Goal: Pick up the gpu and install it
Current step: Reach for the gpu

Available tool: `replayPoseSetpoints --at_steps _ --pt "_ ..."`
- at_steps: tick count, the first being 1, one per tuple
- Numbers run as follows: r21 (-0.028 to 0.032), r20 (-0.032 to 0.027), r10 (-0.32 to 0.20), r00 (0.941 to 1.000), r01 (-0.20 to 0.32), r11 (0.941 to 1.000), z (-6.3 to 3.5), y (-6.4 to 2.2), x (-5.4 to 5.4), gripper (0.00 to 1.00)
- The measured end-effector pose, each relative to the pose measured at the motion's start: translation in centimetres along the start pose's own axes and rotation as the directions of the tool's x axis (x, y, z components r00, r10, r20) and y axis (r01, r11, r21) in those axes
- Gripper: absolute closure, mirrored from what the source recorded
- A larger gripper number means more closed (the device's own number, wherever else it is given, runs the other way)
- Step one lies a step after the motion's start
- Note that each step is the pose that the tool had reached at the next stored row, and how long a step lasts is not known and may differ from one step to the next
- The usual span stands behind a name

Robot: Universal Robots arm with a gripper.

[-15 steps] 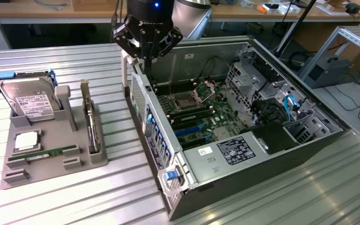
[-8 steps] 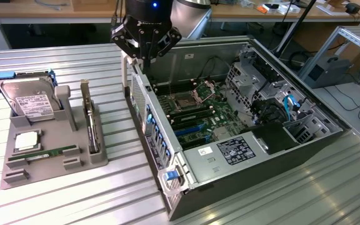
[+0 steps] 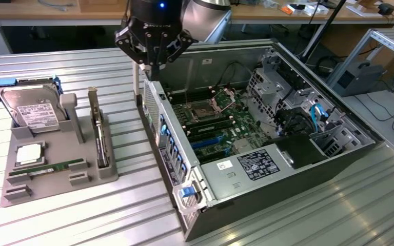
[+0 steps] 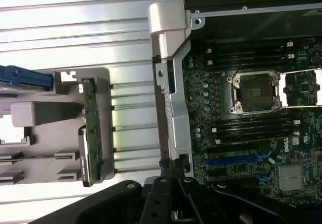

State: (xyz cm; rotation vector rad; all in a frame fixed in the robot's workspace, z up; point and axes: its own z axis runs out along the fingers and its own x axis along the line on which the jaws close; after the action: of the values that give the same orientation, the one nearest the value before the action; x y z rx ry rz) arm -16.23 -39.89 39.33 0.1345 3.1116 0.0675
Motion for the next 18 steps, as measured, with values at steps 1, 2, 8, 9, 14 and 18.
replayPoseSetpoints --at_steps 1,2,8,9,14,18 --pt "0.0001 0.0 0.0 1.0 0.0 1.0 0.0 0.0 0.05 0.89" --pt "0.0 0.0 0.0 1.0 0.0 1.0 -0.01 -0.01 0.1 0.89" --pt "0.0001 -0.0001 0.0 1.0 0.0 1.0 -0.02 -0.04 0.43 0.89" --pt "0.0001 0.0 0.0 1.0 0.0 1.0 -0.02 -0.04 0.47 0.89" --pt "0.0001 0.0 0.0 1.0 0.0 1.0 -0.02 -0.06 0.7 0.89" --pt "0.0 0.0 0.0 1.0 0.0 1.0 -0.03 -0.09 1.03 0.89"
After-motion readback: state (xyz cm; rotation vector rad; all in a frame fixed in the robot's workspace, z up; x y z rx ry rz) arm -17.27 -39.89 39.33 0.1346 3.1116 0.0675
